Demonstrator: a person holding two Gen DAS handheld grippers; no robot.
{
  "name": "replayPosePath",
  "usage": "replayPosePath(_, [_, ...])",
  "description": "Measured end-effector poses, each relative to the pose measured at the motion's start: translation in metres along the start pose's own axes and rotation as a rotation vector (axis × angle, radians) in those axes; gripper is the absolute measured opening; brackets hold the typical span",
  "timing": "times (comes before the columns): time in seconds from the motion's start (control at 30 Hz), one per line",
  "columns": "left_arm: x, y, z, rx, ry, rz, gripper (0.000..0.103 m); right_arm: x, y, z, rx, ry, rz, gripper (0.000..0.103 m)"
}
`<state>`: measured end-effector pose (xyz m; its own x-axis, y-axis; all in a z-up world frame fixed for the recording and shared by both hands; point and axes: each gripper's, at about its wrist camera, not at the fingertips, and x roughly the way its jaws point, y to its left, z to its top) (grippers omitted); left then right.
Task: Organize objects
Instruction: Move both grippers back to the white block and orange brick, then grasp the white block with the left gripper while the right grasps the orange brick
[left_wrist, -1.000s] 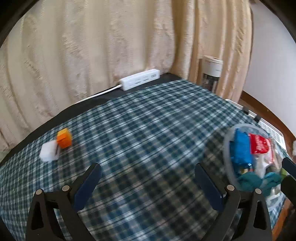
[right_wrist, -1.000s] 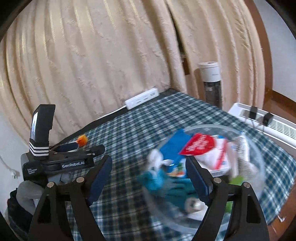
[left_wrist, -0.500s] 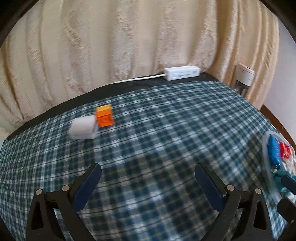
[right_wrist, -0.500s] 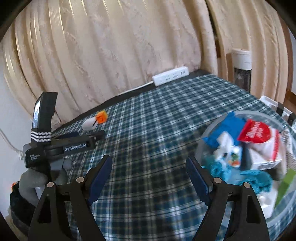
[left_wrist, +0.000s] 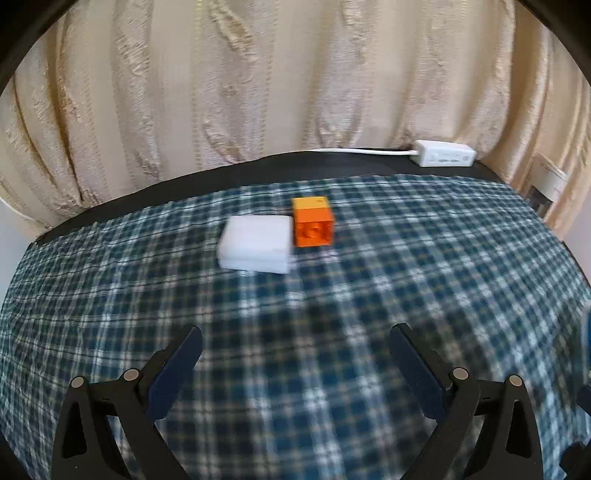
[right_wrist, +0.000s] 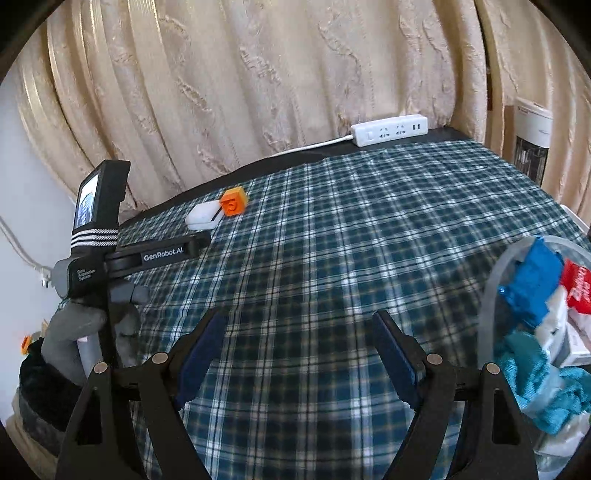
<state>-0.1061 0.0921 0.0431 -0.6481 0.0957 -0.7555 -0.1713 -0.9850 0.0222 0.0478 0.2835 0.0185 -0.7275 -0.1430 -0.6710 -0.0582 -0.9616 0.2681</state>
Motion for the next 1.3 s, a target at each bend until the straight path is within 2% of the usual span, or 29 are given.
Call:
replayPosePath(0.27, [0.028,0.023,0.008,-0.037,0.026,0.089,0.103,0.015,0.005,0.002,-0.01,0.024,0.01,0.083])
replayPosePath(0.63, [0.057,0.032,0.026,-0.032,0.045,0.124,0.103,0.032,0.011,0.007,-0.018,0.047,0.017,0.083])
replayPosePath(1.03, [0.076,0.035,0.043,-0.06,0.09,0.094,0.103,0.054,0.017,0.025,-0.016,0.069,0.014,0.083])
replayPosePath(1.2, [0.081,0.038,0.047,-0.075,0.093,0.056,0.102,0.07,0.026,0.036,-0.026,0.077,0.008,0.083])
replayPosePath(1.3, [0.084,0.043,0.049,-0.093,0.101,0.02,0.096,0.082,0.029,0.041,-0.022,0.087,0.0,0.083])
